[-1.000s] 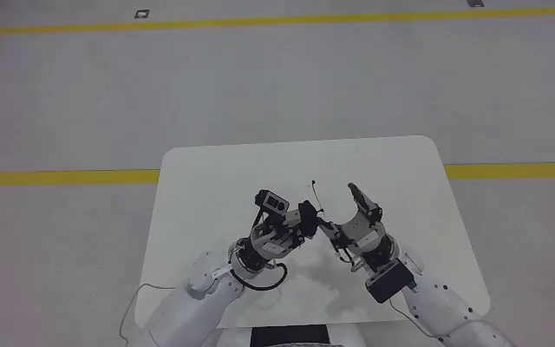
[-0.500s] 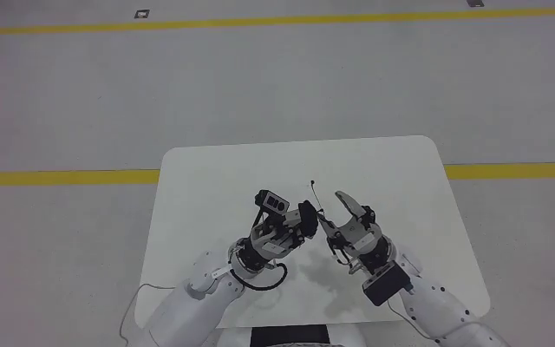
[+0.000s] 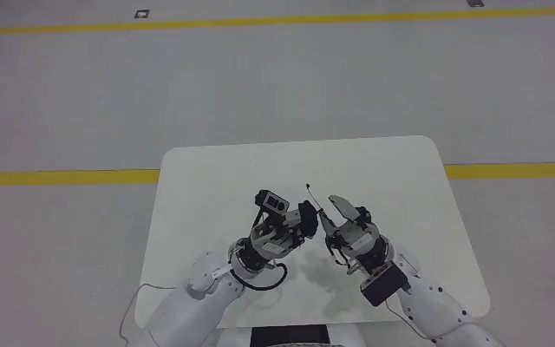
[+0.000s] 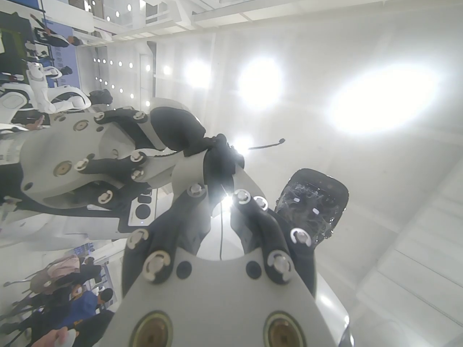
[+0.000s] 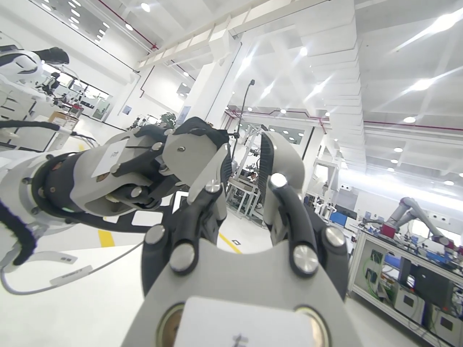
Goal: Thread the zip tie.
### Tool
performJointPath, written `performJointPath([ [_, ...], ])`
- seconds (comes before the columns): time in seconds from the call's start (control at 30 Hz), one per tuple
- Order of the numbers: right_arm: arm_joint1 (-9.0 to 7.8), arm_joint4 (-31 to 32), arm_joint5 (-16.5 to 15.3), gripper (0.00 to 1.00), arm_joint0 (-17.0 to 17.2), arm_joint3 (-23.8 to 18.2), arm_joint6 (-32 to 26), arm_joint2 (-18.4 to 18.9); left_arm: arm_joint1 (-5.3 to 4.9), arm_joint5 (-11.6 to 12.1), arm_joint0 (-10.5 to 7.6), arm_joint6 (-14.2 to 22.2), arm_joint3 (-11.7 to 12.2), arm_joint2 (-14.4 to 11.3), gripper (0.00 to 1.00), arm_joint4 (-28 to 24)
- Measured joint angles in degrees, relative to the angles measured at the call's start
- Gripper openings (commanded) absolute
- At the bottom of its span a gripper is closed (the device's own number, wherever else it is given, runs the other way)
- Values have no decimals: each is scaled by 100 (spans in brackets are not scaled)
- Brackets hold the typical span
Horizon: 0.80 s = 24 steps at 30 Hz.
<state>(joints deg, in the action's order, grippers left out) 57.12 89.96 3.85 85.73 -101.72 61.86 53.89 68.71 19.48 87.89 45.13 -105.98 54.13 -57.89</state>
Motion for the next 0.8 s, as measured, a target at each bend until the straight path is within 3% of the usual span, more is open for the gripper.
performJointPath([
  [0.37, 39, -1, -13, 19, -61, 16, 2, -54, 0, 0, 0, 0, 0, 0, 0, 0],
  [0.8, 28, -1, 46, 4, -140, 36, 16, -149, 0, 0, 0, 0, 0, 0, 0, 0],
])
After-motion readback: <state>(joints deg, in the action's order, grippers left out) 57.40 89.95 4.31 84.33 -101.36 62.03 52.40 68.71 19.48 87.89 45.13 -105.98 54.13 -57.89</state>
